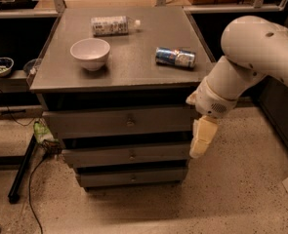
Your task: Open top drawer
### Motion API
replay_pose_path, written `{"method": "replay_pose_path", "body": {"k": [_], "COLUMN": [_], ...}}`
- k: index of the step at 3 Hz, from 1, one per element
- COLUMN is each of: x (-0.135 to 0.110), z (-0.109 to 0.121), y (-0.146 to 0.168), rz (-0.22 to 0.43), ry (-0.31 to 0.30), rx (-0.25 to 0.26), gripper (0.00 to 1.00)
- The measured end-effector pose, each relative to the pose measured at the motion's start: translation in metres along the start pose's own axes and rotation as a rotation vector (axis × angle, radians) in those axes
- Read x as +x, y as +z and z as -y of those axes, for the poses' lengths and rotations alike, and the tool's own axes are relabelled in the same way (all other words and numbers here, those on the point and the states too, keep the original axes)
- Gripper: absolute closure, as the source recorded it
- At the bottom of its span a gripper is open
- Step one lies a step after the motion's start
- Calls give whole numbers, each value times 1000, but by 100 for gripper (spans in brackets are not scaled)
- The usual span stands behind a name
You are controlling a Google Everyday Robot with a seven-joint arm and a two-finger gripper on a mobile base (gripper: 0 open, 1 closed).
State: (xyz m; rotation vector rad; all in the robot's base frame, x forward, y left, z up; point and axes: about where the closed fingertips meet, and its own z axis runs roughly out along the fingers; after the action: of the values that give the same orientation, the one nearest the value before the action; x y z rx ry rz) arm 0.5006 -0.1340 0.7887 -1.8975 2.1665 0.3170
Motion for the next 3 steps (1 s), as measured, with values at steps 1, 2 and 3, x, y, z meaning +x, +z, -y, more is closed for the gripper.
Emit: {"method": "replay_pose_path", "body": {"k": [1, 2, 3], "x": [-5, -40, -40], "z": [12, 40, 40], "y": [17, 35, 35], "rz": [12, -17, -17], "ry": [-2, -58, -58], "rx": [-9, -12, -11], "gripper": [0, 0, 0]}}
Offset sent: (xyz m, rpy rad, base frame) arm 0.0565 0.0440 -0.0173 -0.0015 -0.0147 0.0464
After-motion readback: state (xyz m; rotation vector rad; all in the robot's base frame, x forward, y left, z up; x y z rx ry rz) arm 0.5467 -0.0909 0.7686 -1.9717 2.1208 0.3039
